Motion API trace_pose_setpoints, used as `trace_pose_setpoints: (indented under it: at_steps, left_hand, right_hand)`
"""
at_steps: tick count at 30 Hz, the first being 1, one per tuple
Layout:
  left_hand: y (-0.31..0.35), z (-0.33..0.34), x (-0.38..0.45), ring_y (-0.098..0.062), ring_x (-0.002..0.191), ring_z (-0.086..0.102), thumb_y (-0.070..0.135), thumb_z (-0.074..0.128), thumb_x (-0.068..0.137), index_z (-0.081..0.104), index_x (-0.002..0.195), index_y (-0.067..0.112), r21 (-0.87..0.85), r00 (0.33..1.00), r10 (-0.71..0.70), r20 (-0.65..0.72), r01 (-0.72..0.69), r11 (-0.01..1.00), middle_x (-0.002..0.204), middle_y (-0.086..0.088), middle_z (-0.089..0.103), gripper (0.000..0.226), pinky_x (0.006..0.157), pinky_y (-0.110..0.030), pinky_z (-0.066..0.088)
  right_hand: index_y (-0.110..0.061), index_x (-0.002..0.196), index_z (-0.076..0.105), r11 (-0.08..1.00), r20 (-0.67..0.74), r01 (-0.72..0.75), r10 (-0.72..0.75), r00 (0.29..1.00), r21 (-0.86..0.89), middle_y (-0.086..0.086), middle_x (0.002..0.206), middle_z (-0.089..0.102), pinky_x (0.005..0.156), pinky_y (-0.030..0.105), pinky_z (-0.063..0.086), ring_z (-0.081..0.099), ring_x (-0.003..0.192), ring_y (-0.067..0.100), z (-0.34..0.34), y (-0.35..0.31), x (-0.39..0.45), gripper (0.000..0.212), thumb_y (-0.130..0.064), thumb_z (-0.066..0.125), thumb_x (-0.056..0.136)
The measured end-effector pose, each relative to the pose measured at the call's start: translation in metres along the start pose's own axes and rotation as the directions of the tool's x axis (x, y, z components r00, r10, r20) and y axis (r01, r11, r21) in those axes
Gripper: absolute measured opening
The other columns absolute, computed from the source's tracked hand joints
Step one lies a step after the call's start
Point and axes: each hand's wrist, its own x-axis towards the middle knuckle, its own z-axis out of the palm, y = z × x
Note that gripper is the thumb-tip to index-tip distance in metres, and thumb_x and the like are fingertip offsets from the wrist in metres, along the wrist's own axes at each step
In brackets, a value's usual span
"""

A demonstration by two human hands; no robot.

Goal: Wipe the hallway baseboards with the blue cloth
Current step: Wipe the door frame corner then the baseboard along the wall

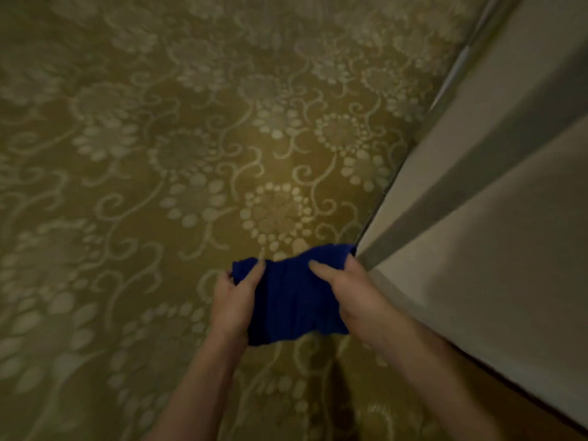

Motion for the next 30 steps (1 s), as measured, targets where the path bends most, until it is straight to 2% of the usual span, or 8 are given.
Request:
trace_pose_setpoints:
  at_steps: [5,10,13,16,18,22,26,30]
  left_hand:
    - [0.037,-0.027,0.009,-0.023,0.097,0.073,0.018,0.068,0.09,0.064,0.119,0.018,-0.245,0.99,-0.019,0.137,0.053,0.968,0.11,-0.005,0.074,0.03,0.081,-0.04,0.059]
    - [0.033,-0.033,0.054,-0.022,0.095,0.074,0.015,0.058,0.096,0.066,0.119,0.019,-0.349,0.983,-0.103,0.149,0.15,0.925,0.108,-0.004,0.075,0.024,0.077,-0.038,0.059]
    - [0.036,-0.046,0.085,-0.017,0.097,0.072,0.015,0.049,0.101,0.062,0.12,0.03,-0.267,0.999,-0.025,0.022,0.03,0.963,0.109,0.004,0.073,0.027,0.074,-0.035,0.058]
    - [0.042,-0.038,0.121,-0.018,0.107,0.068,0.012,0.048,0.101,0.061,0.12,0.03,-0.063,1.0,0.012,0.012,-0.012,0.998,0.115,0.004,0.071,0.029,0.091,-0.041,0.055]
    - [0.043,-0.026,0.137,-0.02,0.109,0.067,0.012,0.05,0.099,0.06,0.124,0.022,0.041,0.997,-0.047,0.054,0.045,0.998,0.118,0.0,0.069,0.029,0.097,-0.045,0.053]
    - [0.057,-0.021,0.143,-0.023,0.107,0.068,0.016,0.056,0.097,0.061,0.12,0.021,0.123,0.969,-0.242,0.055,0.234,0.965,0.115,-0.002,0.07,0.024,0.091,-0.043,0.056]
    - [0.081,-0.037,0.142,-0.021,0.105,0.069,0.026,0.061,0.094,0.057,0.129,0.023,0.179,0.927,-0.359,0.105,0.338,0.924,0.12,0.0,0.068,0.036,0.089,-0.044,0.058]
    - [0.11,-0.058,0.137,-0.019,0.1,0.071,0.027,0.061,0.093,0.056,0.13,0.025,0.208,0.897,-0.409,0.17,0.373,0.904,0.117,0.0,0.07,0.038,0.078,-0.037,0.061]
  right_hand:
    - [-0.023,0.092,0.059,0.994,-0.102,0.054,-0.064,0.993,-0.1,0.005,0.097,0.069,0.071,0.043,0.059,0.069,0.082,0.024,0.037,-0.039,-0.006,0.015,-0.014,0.07,0.086]
    - [-0.018,0.115,0.057,0.998,-0.165,0.043,-0.05,0.985,-0.043,0.004,0.102,0.065,0.077,0.044,0.058,0.066,0.088,0.025,0.076,-0.029,0.042,0.027,-0.01,0.063,0.09]
    - [-0.024,0.119,0.057,0.975,-0.167,0.148,-0.175,0.97,-0.165,-0.012,0.104,0.063,0.091,0.03,0.053,0.063,0.097,0.007,0.118,0.006,0.056,0.028,-0.017,0.059,0.092]
    - [-0.035,0.103,0.052,0.955,-0.197,0.182,-0.229,0.953,-0.233,-0.028,0.088,0.052,0.077,0.004,0.041,0.054,0.078,-0.018,0.147,0.032,0.065,0.016,-0.021,0.053,0.096]
    - [-0.038,0.09,0.051,0.958,-0.233,0.124,-0.187,0.954,-0.26,-0.026,0.085,0.054,0.074,0.007,0.041,0.056,0.076,-0.014,0.153,0.033,0.071,0.016,-0.024,0.051,0.098]
    - [-0.011,0.126,0.054,0.986,-0.36,-0.01,-0.05,0.932,-0.164,-0.02,0.091,0.05,0.069,-0.006,0.035,0.053,0.089,-0.002,0.135,0.003,0.085,0.03,-0.022,0.049,0.099]
    - [-0.02,0.12,0.05,0.99,-0.328,-0.14,0.122,0.937,-0.031,-0.012,0.108,0.061,0.082,0.015,0.053,0.061,0.099,0.002,0.124,-0.014,0.076,0.021,-0.022,0.049,0.099]
    - [-0.015,0.134,0.049,0.922,-0.233,-0.251,0.324,0.917,0.295,0.009,0.127,0.063,0.091,0.048,0.055,0.065,0.11,0.025,0.139,-0.024,0.056,0.042,-0.018,0.061,0.093]
